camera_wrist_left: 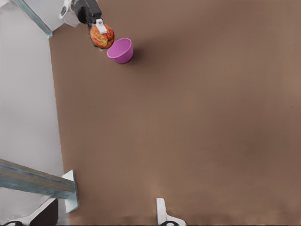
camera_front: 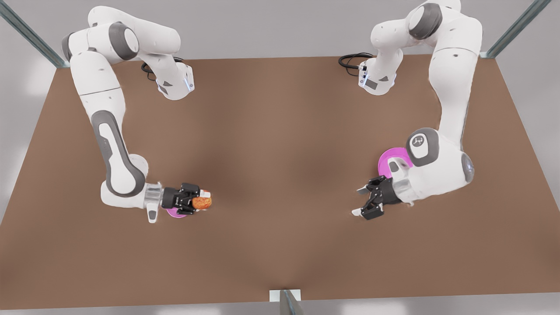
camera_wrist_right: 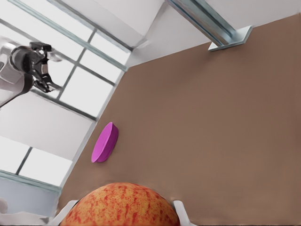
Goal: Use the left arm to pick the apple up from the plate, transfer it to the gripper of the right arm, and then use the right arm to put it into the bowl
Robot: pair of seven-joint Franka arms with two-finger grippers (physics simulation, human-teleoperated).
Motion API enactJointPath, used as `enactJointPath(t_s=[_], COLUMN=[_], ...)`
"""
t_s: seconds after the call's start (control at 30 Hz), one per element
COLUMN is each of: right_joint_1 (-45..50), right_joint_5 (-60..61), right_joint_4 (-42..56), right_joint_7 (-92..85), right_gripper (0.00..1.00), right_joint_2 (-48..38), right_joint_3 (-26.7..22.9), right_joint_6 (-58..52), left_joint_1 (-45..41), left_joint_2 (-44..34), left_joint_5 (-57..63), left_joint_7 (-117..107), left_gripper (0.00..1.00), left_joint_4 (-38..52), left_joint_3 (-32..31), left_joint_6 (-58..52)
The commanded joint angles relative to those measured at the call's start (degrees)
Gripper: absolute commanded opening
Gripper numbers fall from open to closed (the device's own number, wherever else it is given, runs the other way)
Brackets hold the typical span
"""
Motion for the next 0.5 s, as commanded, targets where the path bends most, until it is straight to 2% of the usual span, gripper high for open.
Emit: enactJointPath(t_s=[0.0,0.07,0.13,0.17,0.23,0.27,0.47], right_joint_1=[-1.4,-3.3,-3.7,-3.7,-3.2,-3.0,-2.2], right_joint_5=[-19.5,-25.7,-33.4,-36.7,-42.0,-43.0,-45.6], right_joint_4=[0.9,2.0,5.1,5.9,6.1,6.2,5.8], right_joint_7=[-2.2,-4.6,-4.5,-4.4,-4.0,-3.9,-3.6], right_gripper=[0.67,0.67,0.67,0.67,0.67,0.67,0.68], right_joint_2=[-0.3,0.2,0.4,0.8,0.8,0.8,1.0], right_joint_3=[0.1,-0.6,-0.7,-0.7,-0.6,-0.4,-0.4], right_joint_6=[-5.2,-5.0,-4.3,-2.9,-0.3,0.9,1.2], left_joint_1=[2.0,5.1,-7.7,-8.2,-10.5,-10.4,-10.4], left_joint_2=[-4.2,-10.8,-23.6,-25.6,-24.3,-23.2,-22.9], left_joint_5=[34.0,32.2,21.7,21.6,21.8,21.9,21.7], left_joint_7=[-90.7,-106.7,-109.7,-110.2,-114.0,-114.0,-114.0], left_gripper=[1.0,1.0,1.0,1.0,1.0,1.0,1.0], left_joint_4=[1.1,1.1,-5.2,-6.9,-6.0,-3.9,-3.9], left_joint_3=[0.5,1.4,20.6,20.9,21.9,21.9,22.0], left_joint_6=[-24.4,-25.2,-24.9,-25.0,-25.2,-25.2,-25.2])
